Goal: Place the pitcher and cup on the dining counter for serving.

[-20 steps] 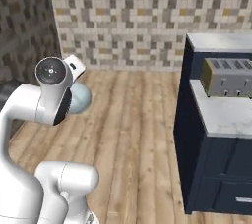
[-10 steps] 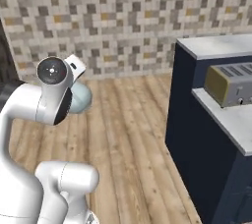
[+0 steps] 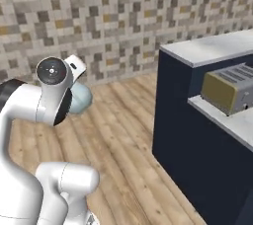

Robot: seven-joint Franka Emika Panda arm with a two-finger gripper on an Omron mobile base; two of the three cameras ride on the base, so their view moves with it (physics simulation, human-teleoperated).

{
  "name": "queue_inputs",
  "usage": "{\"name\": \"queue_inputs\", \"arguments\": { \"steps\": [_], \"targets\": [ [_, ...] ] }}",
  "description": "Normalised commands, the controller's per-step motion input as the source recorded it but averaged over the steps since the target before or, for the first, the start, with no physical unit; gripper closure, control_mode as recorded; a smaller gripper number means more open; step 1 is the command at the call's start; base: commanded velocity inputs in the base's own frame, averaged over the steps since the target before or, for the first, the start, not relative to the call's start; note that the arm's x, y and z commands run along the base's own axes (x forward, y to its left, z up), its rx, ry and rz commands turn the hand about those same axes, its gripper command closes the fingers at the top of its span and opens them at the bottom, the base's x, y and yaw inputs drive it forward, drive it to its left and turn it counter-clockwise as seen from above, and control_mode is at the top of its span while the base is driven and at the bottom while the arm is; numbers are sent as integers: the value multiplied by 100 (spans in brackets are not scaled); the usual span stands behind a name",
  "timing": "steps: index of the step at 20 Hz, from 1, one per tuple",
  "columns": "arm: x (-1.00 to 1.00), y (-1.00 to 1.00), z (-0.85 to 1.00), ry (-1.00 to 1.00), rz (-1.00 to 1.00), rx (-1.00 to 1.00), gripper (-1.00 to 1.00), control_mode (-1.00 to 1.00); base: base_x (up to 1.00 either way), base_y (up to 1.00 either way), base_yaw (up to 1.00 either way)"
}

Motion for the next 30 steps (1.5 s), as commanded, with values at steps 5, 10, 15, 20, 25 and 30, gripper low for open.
{"name": "queue_inputs", "arguments": {
  "steps": [5,10,15,20,25,30],
  "targets": [
    [0,0,0,0,0,0,100,100,99,100,-44],
    [0,0,0,0,0,0,100,100,100,100,-39],
    [0,0,0,0,0,0,100,100,100,100,-33],
    [0,0,0,0,0,0,100,100,100,100,-34],
    [0,0,0,0,0,0,100,100,100,100,-40],
    [0,0,0,0,0,0,100,100,96,100,-48]
  ]
}}
